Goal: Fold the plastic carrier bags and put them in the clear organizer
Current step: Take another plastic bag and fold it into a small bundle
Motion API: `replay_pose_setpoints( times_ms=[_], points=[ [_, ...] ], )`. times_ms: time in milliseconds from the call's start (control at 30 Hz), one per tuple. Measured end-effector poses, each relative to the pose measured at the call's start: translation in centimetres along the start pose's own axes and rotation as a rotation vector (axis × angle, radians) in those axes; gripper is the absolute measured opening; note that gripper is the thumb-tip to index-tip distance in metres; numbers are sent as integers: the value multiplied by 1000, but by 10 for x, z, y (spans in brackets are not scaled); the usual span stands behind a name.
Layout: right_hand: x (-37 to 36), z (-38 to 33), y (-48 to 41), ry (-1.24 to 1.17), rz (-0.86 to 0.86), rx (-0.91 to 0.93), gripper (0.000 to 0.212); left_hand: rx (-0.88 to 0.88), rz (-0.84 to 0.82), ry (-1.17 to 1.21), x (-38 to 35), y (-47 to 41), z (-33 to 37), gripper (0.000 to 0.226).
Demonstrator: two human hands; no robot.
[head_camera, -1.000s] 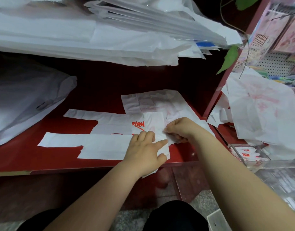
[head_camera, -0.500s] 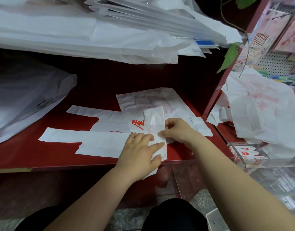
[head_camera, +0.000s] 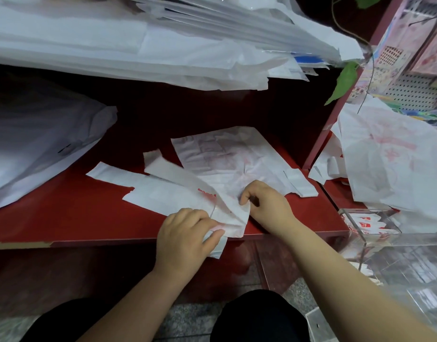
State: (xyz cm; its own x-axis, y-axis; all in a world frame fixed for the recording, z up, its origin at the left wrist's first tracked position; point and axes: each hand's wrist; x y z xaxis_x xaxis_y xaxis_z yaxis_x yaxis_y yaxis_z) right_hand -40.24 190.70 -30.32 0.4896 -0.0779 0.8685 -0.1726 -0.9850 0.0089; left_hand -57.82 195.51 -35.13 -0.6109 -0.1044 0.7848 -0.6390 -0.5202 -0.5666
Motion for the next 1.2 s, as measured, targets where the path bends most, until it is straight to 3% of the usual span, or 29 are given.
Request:
replay_pose_setpoints(
  times_ms=[67,300,400,500,633,733,800,867,1000,1067,1200],
  points=[
    [-6,3,2,71,76,69,19,-1,46,22,-1,5,0,28],
    [-12,9,11,191,195,265,31,30,93,70,1,11,-1,22],
    [-7,-8,22,150,81,100,48,30,93,41,2,10,0,18],
    [-11,-20,23,302,10,-40,41,39,69,18,4,8,3,27],
    [-32,-28,27,481,231,-24,36,26,37,-13,8,5,5,27],
    [-40,-28,27,507,262,13,34,-2,63,-36,11,3,7,11],
    [-42,-29,24,535,321,55,24,-53,70,8,14,-7,9,16],
    [-45,-31,21,512,321,101,16,-75,-28,21,21,-28,11,30],
    [-52,-28,14,398,285,193,35,96,-526,-104,25,-61,8,45],
    [-53,-27,13,382,313,201,34,196,-736,-126,24,-65,3,47],
    [-54,-27,13,359,416,248,20,289,-808,-136,27,-51,-4,49]
  ],
)
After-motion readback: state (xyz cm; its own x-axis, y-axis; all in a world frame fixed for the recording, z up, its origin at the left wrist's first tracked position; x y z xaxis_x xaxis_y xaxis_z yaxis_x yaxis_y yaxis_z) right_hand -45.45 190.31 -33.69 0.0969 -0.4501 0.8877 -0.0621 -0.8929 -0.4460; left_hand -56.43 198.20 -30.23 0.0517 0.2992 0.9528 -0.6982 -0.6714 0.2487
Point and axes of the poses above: each hand's wrist, its own y-axis away from the middle knuckle, its own x-axis out of the back of the hand, z = x × y, and after that the axes turned 13 degrees about -z, right-handed
